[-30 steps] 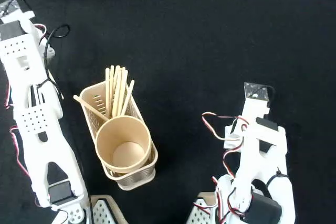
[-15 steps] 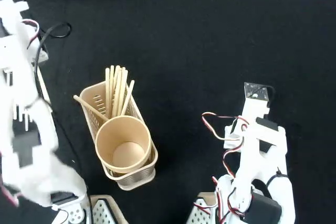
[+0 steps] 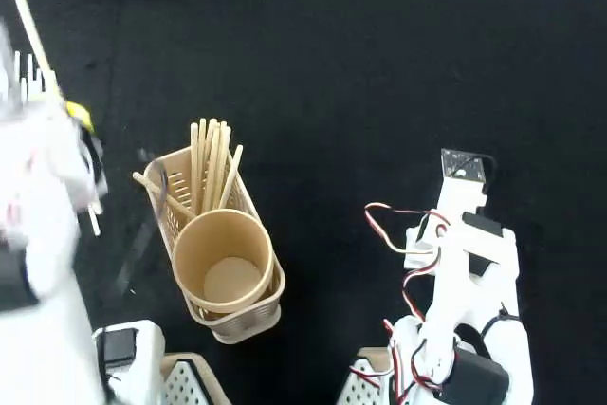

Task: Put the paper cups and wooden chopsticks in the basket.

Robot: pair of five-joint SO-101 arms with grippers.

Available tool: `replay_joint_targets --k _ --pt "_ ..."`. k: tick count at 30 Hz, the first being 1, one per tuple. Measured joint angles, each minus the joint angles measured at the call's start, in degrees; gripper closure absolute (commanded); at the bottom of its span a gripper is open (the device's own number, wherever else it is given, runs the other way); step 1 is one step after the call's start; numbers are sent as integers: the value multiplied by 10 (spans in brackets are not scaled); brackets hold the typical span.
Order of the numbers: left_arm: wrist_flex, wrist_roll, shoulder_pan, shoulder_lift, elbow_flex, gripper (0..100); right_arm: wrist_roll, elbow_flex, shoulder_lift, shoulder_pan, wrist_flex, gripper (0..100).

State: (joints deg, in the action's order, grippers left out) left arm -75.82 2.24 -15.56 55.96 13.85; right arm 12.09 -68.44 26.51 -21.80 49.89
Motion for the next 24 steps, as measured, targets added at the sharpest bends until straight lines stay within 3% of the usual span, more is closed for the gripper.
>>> replay_joint_targets --k 5,11,15,20,24 --pt "136 -2 76 236 170 971 0 0 0 0 0 616" --pt "207 -2 193 429 338 971 0 0 0 0 0 616" --pt "264 -2 205 467 426 971 0 0 0 0 0 616" --pt "273 0 213 474 487 962 0 0 0 0 0 616" --pt "265 -2 212 473 516 811 0 0 0 0 0 616"
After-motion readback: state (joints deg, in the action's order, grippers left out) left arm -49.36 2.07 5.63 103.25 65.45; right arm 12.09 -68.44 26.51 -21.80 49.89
